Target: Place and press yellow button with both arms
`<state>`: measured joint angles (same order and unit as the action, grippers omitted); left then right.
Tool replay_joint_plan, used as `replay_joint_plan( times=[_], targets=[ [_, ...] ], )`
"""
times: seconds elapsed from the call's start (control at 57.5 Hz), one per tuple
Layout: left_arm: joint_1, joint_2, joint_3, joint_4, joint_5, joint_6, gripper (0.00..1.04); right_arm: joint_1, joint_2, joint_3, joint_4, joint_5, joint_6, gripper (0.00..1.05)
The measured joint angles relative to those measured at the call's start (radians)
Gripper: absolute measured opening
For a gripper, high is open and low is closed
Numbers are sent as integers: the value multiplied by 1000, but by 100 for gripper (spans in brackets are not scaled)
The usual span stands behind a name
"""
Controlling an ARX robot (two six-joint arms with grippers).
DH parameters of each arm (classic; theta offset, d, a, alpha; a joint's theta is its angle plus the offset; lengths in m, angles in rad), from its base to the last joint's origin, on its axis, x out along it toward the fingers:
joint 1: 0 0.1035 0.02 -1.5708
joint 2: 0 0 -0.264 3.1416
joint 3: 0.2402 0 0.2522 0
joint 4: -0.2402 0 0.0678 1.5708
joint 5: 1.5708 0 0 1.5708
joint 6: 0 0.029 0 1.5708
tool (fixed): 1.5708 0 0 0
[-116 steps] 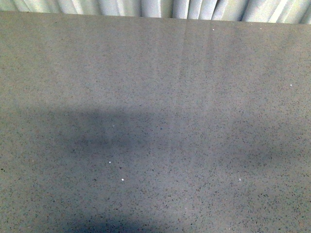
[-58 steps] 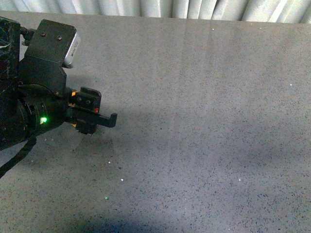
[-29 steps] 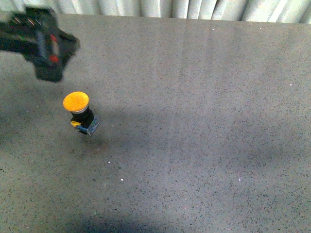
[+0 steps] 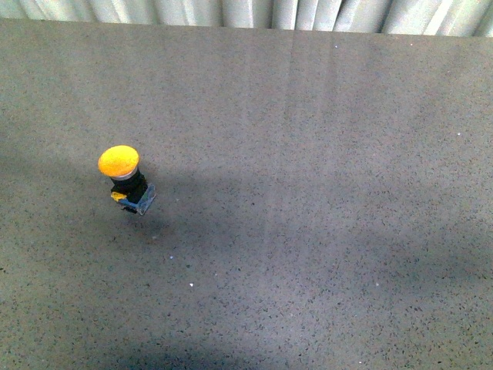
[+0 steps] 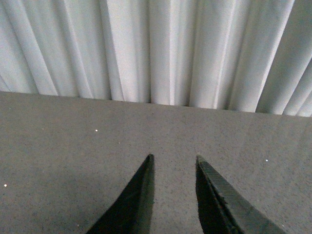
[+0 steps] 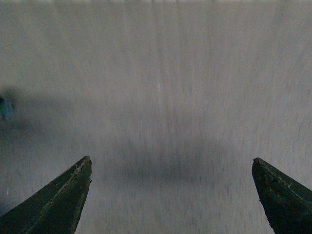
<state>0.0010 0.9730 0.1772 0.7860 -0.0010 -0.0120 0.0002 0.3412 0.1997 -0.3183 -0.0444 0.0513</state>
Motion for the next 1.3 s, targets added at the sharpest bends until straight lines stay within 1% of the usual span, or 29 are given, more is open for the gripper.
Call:
replay_joint_plan(
  times=[0.017,0.104,0.122,0.278,0.33,0.417,0.521,0.556,0.643,0.747,0.782,0.852,0.904,0.938,0.991,1.008,1.112,1.164,1.199,1.303],
  targets=[
    [-1,-12,-6,-3,3,0,15,13,98,28,15,11,-5,96],
    [-3,-56,-32,-22,4,1,2,54,302,85,119,30,-45,96],
    [-3,-62,-35,-25,2,-2,1,67,356,100,154,31,-57,96],
    [-2,-148,-75,-72,1,2,1,155,684,214,383,25,-203,96],
    [-2,-173,-84,-87,0,2,1,194,798,266,462,4,-257,96],
    [-2,-220,-101,-118,0,2,1,260,959,360,546,-21,-348,96],
    [-2,-275,-116,-157,1,3,1,336,1118,472,582,-37,-417,96],
    [-2,-280,-131,-141,2,3,1,358,1167,508,587,-39,-430,96],
    [-2,-296,-157,-127,1,3,1,419,1286,598,592,-48,-441,96],
    [-2,-351,-165,-184,1,3,1,482,1394,686,592,-61,-441,95],
    [-2,-372,-165,-202,1,3,1,499,1424,711,592,-61,-441,92],
    [-2,-413,-165,-237,1,3,1,526,1473,756,591,-64,-440,82],
    [-2,-445,-165,-265,1,3,1,539,1509,799,587,-78,-436,72],
    [-2,-475,-165,-293,1,3,1,544,1535,836,581,-83,-424,63],
    [-2,-515,-165,-333,1,3,1,548,1559,874,567,-96,-409,52],
    [-2,-524,-165,-342,1,3,1,550,1569,892,557,-108,-397,47],
    [-2,-593,-165,-406,1,4,1,563,1606,947,520,-169,-350,24],
    [-2,-623,-165,-436,1,3,1,568,1624,971,504,-198,-325,10],
    [-2,-644,-165,-457,1,3,1,569,1632,982,496,-213,-308,2],
    [-2,-681,-165,-494,1,3,1,583,1656,1011,473,-241,-274,1]
  ],
)
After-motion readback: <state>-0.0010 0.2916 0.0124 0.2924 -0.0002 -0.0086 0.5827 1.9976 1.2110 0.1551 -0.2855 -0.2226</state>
